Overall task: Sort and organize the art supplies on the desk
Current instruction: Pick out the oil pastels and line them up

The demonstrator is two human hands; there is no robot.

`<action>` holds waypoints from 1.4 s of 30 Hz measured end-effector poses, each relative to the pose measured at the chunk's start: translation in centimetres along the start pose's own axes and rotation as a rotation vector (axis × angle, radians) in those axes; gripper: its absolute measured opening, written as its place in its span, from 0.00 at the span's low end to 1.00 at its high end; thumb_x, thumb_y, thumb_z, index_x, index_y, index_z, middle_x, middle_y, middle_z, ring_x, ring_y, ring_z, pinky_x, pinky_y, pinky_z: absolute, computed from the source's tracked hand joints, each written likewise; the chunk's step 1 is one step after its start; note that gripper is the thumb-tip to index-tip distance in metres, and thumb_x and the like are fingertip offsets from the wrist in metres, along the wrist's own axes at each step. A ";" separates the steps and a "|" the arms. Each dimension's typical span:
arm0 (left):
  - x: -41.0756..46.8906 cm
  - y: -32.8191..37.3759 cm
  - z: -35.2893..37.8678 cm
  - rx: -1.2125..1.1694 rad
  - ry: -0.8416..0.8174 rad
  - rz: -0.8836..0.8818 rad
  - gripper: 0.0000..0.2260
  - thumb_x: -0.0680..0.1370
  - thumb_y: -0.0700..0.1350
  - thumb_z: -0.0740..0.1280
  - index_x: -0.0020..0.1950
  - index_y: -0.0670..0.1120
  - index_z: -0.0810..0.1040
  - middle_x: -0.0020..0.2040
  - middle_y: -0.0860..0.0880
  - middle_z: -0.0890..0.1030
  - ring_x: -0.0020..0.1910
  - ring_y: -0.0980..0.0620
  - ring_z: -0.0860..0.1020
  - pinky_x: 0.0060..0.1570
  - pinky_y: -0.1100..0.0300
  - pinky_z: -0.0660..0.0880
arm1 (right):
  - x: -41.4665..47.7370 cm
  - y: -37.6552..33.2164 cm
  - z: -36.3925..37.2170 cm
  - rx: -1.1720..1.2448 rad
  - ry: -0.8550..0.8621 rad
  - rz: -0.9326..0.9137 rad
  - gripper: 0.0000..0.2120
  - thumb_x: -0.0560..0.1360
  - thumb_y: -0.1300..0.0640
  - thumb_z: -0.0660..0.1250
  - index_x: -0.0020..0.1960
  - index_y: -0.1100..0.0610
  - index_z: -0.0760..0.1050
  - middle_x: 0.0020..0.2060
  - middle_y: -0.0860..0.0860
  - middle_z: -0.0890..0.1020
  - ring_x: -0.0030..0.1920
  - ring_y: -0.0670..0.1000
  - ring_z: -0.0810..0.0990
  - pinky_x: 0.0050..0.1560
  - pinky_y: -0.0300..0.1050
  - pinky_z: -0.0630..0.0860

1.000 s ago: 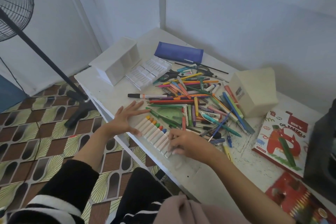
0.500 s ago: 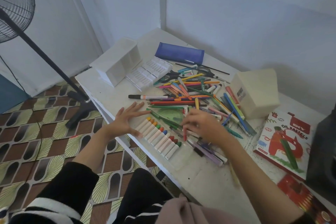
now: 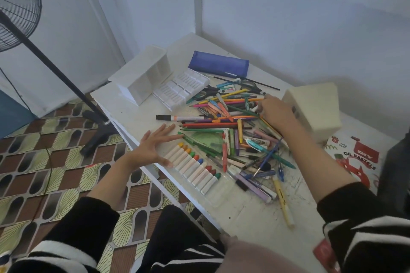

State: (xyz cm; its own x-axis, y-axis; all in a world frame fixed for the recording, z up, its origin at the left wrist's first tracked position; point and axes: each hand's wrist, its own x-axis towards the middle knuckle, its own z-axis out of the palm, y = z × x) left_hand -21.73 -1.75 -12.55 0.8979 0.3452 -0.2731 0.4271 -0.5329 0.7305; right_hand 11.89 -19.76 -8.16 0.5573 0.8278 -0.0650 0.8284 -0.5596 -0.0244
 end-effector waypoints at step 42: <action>-0.2 0.1 -0.2 -0.002 -0.004 0.007 0.37 0.61 0.51 0.75 0.60 0.80 0.63 0.75 0.67 0.52 0.75 0.65 0.43 0.70 0.54 0.32 | -15.3 -11.4 -0.2 0.954 -0.472 -0.251 0.08 0.76 0.58 0.66 0.52 0.60 0.80 0.40 0.49 0.81 0.34 0.43 0.81 0.39 0.35 0.78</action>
State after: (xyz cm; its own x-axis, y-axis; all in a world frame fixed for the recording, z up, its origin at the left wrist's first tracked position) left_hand -21.90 -1.79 -12.28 0.9015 0.3382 -0.2701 0.4202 -0.5341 0.7336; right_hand -6.09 -26.03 -6.69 0.1318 0.9378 -0.3211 0.4171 -0.3463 -0.8403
